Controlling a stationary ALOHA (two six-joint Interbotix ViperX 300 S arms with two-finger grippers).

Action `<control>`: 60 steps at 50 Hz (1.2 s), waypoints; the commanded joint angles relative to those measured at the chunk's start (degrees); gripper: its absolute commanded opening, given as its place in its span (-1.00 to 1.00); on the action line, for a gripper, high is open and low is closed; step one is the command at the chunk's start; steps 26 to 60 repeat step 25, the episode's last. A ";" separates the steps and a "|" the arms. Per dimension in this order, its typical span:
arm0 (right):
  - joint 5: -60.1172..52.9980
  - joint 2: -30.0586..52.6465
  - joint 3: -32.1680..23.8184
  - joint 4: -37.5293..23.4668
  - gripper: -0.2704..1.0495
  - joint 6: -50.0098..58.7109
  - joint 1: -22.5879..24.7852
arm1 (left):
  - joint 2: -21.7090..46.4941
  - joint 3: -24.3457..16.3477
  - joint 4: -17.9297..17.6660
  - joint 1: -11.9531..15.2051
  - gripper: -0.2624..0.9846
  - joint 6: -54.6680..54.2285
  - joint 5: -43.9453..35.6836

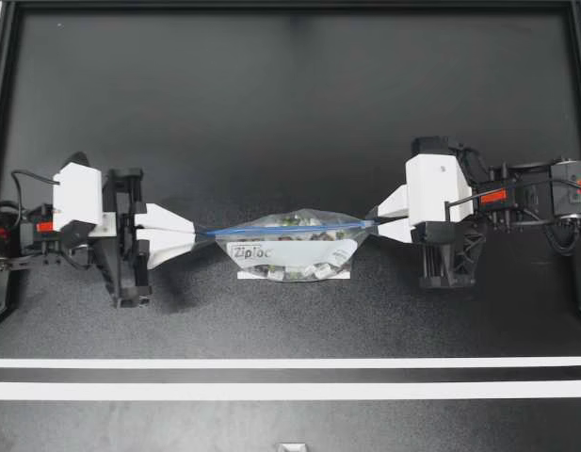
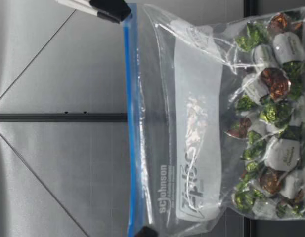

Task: Slide open the ziploc bag.

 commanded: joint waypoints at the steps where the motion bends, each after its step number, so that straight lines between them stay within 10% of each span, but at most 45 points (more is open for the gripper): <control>1: -0.26 -1.14 -0.09 0.09 -0.75 0.09 -0.53 | -0.70 -1.14 -0.09 0.09 -0.81 0.62 1.67; 25: -8.17 -3.16 3.25 0.09 -0.19 2.37 -0.53 | -3.87 -1.58 0.44 0.09 -0.05 2.02 1.49; 60: -8.17 -3.16 3.25 0.09 -0.19 2.37 -0.53 | -3.87 -1.58 0.44 0.09 -0.05 2.02 1.49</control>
